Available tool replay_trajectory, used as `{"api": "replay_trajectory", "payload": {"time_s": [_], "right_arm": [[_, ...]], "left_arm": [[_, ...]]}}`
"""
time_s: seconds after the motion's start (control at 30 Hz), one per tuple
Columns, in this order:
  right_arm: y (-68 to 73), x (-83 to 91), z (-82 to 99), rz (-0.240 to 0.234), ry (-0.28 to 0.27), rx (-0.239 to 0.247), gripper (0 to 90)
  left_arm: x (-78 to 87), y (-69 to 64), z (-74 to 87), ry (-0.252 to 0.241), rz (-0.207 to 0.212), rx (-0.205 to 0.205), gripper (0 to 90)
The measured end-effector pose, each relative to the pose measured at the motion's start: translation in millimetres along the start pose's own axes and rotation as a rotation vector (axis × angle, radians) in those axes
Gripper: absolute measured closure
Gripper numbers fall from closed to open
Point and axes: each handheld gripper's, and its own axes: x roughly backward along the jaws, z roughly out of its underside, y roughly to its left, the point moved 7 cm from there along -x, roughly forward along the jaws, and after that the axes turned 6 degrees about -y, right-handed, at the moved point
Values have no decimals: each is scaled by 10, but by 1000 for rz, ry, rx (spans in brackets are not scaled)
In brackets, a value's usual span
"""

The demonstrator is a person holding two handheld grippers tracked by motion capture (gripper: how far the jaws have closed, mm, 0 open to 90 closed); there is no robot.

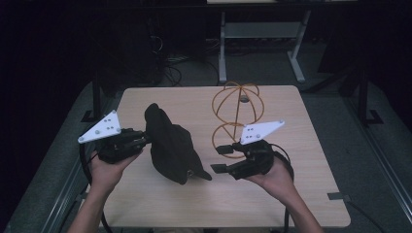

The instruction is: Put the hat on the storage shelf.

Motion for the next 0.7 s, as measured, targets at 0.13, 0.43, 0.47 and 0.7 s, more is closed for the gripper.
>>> {"api": "replay_trajectory", "payload": {"time_s": [0.13,0.43,0.47,0.7], "right_arm": [[-108,118,176,58,18,-10,371],[-250,351,493,152,30,-26,354],[-275,384,535,167,32,-28,350],[-426,603,799,224,32,-80,326]], "left_arm": [[-10,54,-62,2,0,1,850],[-86,134,-184,4,15,11,850],[-97,141,-196,3,18,13,850],[-196,212,-320,9,26,17,850]]}}
